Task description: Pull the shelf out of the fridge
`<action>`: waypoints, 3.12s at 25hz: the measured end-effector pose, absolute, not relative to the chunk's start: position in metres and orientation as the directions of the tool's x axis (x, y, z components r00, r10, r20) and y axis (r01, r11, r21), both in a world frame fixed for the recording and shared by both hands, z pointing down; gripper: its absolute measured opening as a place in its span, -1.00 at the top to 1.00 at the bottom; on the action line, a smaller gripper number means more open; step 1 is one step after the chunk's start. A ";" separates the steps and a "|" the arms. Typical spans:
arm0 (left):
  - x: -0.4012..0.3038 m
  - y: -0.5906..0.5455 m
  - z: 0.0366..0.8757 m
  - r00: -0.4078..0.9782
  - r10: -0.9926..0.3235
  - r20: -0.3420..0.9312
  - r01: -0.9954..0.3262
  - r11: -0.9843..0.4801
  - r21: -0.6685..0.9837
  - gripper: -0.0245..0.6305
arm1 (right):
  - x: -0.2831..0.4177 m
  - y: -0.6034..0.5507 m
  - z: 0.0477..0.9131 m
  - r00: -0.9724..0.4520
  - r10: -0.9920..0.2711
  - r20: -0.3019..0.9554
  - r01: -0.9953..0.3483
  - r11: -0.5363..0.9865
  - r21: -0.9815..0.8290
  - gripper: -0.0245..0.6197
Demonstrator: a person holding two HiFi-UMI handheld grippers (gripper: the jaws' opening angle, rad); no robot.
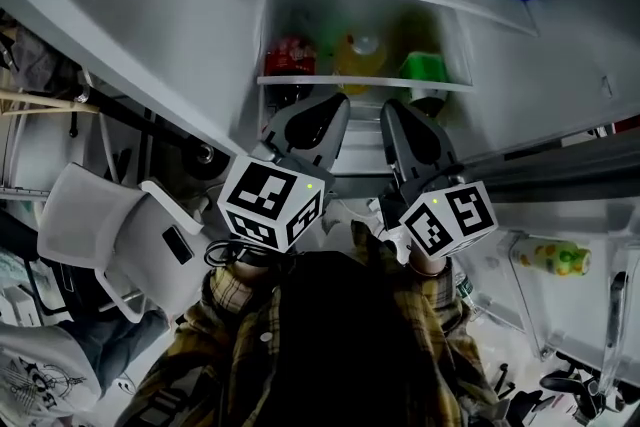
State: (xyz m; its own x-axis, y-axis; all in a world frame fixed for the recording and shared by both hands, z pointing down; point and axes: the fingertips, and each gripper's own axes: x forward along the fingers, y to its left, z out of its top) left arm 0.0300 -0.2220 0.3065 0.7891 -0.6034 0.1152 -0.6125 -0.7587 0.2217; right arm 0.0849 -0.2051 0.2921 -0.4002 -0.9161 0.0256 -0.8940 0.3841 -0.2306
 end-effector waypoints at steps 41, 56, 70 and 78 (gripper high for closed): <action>0.052 -0.248 0.332 0.718 -0.677 0.162 -0.683 -0.639 0.353 0.35 | 0.117 -0.238 0.331 -0.511 -0.853 0.103 -0.808 0.436 -0.395 0.49; 0.052 -0.256 0.364 0.732 -0.653 0.194 -0.647 -0.579 0.496 0.29 | 0.128 -0.246 0.351 -0.518 -0.847 0.119 -0.748 0.381 -0.543 0.37; 0.051 -0.271 0.410 0.744 -0.634 0.209 -0.555 -0.413 0.722 0.30 | 0.137 -0.259 0.385 -0.527 -0.841 0.124 -0.641 0.297 -0.708 0.37; 0.056 -0.288 0.402 0.748 -0.647 0.148 -0.476 -0.367 0.799 0.30 | 0.144 -0.273 0.396 -0.520 -0.847 0.108 -0.555 0.239 -0.796 0.37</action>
State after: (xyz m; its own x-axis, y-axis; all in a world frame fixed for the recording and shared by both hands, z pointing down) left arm 0.0565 -0.2876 0.4017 0.7479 -0.6471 0.1482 -0.4757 -0.3667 0.7995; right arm 0.1441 -0.2728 0.3957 -0.5197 -0.8475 0.1079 -0.5555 0.2393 -0.7964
